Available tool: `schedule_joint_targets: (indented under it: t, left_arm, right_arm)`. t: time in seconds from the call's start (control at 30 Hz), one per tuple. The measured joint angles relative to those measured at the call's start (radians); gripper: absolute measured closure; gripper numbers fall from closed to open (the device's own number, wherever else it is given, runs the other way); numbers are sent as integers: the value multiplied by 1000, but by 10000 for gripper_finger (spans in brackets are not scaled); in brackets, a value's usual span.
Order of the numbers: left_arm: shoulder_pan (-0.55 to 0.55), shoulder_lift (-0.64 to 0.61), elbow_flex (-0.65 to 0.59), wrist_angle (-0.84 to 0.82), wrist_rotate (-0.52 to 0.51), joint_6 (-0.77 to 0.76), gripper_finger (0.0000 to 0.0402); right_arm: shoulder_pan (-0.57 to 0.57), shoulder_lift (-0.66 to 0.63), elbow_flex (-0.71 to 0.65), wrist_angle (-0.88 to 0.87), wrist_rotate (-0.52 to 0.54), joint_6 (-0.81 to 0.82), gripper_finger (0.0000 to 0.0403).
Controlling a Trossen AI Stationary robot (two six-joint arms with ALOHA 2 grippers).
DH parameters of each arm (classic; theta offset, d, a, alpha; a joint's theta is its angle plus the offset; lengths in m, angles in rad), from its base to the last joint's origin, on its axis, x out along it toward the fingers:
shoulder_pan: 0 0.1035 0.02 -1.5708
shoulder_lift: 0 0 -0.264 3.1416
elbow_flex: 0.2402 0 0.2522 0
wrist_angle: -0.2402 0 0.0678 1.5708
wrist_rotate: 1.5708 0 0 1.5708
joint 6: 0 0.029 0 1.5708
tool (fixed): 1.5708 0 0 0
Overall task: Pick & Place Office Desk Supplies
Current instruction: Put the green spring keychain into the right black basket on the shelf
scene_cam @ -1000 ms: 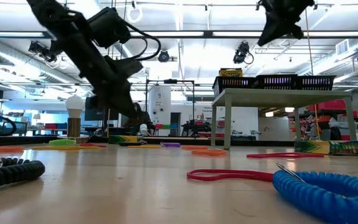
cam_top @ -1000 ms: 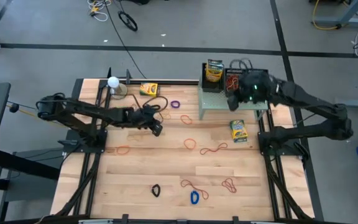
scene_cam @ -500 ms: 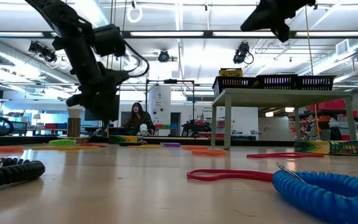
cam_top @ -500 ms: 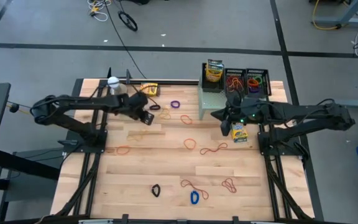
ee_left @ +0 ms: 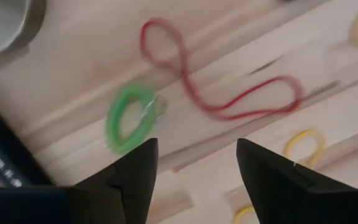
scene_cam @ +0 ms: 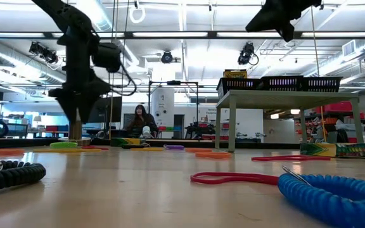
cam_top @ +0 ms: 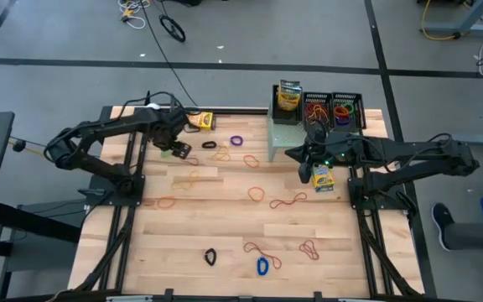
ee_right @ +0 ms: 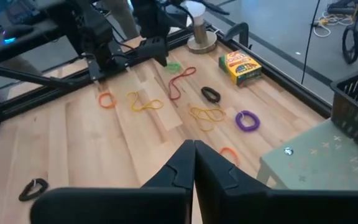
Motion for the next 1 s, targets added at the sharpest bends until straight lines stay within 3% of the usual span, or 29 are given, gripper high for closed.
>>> schedule_joint_targets:
  t: [0.23, 0.57, 1.0]
  left_arm:
    - [64, 0, -90, 113, 14, 92, 190]
    - [69, 4, -196, 189, -64, 171, 239]
    - [66, -15, -239, 238, 10, 184, 384]
  right_arm:
    - [0, 0, 0, 0, 0, -32, 396]
    - [0, 0, 0, 3, 12, -36, 395]
    - [-1, 0, 0, 50, 17, -38, 396]
